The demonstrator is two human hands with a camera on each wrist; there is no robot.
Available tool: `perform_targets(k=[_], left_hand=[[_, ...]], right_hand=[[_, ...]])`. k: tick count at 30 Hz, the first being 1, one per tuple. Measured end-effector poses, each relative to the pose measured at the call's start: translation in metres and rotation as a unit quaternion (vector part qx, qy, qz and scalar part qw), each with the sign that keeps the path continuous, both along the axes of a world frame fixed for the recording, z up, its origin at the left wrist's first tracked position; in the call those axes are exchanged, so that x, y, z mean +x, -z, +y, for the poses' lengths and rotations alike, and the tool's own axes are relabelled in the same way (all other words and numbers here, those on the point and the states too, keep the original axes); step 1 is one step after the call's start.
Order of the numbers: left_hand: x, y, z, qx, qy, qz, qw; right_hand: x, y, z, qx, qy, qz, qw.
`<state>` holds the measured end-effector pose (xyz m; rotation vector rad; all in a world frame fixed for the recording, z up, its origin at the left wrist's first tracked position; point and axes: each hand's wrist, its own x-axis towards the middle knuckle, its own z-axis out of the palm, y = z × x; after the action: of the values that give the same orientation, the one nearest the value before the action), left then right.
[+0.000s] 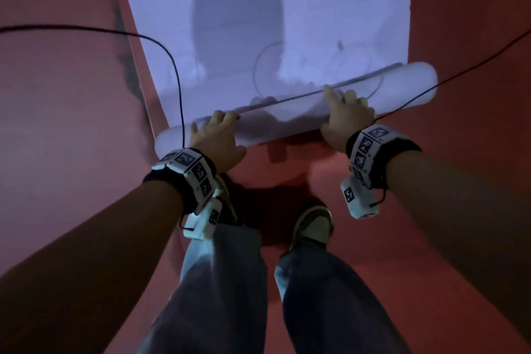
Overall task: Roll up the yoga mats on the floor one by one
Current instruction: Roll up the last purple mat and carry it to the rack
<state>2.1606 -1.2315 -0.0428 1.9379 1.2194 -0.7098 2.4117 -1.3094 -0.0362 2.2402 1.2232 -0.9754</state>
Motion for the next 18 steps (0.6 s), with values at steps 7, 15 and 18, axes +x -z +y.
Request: perform_targets(k=[7,15,18], left_hand=[[0.001,-0.006,-0.067,-0.005,0.031,0.069,0.997],[0.005,-0.001,-0.128,-0.025,0.039,0.116,0.992],[-0.003,0.002,-0.143,-0.031,0.035,0.106,0.993]], right_hand=[[0.020,0.003,-0.087,-0.079,-0.011,0.070,0.994],[0.015,0.004,-0.156,-0.053,0.006,0.094,0.994],[0.012,-0.008,-0.169,-0.035,0.062,0.107,0.992]])
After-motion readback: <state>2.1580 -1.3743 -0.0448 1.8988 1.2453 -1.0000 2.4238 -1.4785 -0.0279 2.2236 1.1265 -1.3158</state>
